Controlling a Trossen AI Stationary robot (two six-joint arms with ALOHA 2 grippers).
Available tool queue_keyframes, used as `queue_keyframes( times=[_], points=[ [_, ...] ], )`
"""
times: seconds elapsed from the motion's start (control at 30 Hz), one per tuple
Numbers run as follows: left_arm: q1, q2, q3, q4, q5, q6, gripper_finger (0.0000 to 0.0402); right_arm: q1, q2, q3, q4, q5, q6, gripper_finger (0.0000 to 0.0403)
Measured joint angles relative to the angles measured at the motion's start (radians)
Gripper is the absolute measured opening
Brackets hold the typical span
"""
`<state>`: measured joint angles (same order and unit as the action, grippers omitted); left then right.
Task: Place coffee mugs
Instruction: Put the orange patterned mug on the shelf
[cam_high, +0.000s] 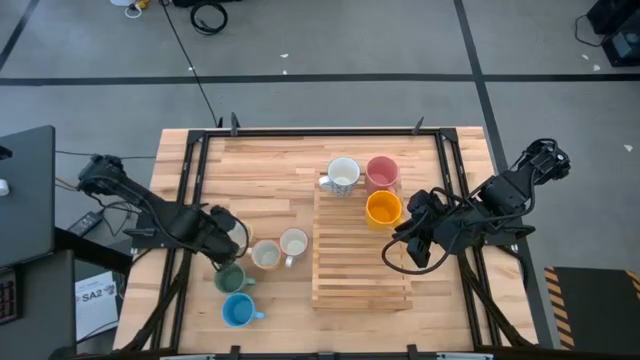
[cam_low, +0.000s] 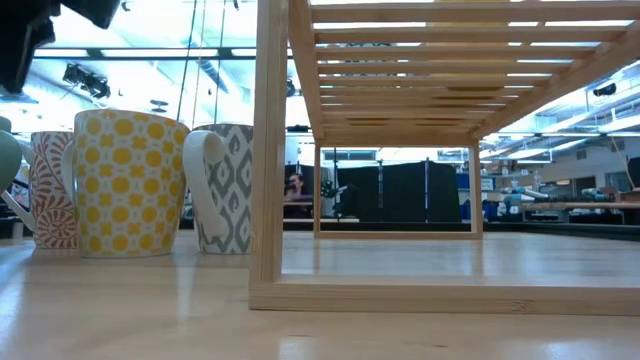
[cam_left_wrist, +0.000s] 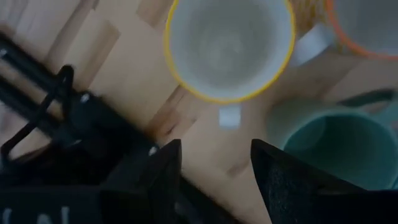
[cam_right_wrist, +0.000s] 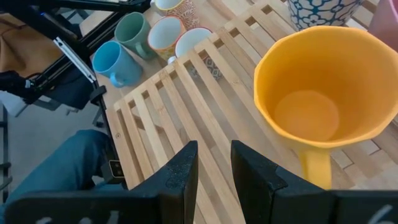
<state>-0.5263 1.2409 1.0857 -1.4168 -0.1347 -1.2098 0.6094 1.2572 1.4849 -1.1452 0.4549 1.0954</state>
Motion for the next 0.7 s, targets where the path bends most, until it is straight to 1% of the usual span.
queue_keyframes(
  times=[0.17, 0.37, 0.5, 0.7],
  points=[
    [-0.001, -0.007, -0.084, 0.106, -0.014, 0.022, 0.0199, 0.000, 0.000, 0.000, 0.000, 0.000, 0.000, 0.0101],
    [-0.001, -0.007, -0.164, 0.161, -0.014, 0.016, 0.0199, 0.000, 0.000, 0.000, 0.000, 0.000, 0.000, 0.0101],
    [-0.001, -0.007, -0.195, 0.197, -0.014, 0.014, 0.0199, 0.000, 0.000, 0.000, 0.000, 0.000, 0.000, 0.0101],
    [-0.001, -0.006, -0.199, 0.208, -0.018, 0.014, 0.0199, 0.000, 0.000, 0.000, 0.000, 0.000, 0.000, 0.0101]
  ],
)
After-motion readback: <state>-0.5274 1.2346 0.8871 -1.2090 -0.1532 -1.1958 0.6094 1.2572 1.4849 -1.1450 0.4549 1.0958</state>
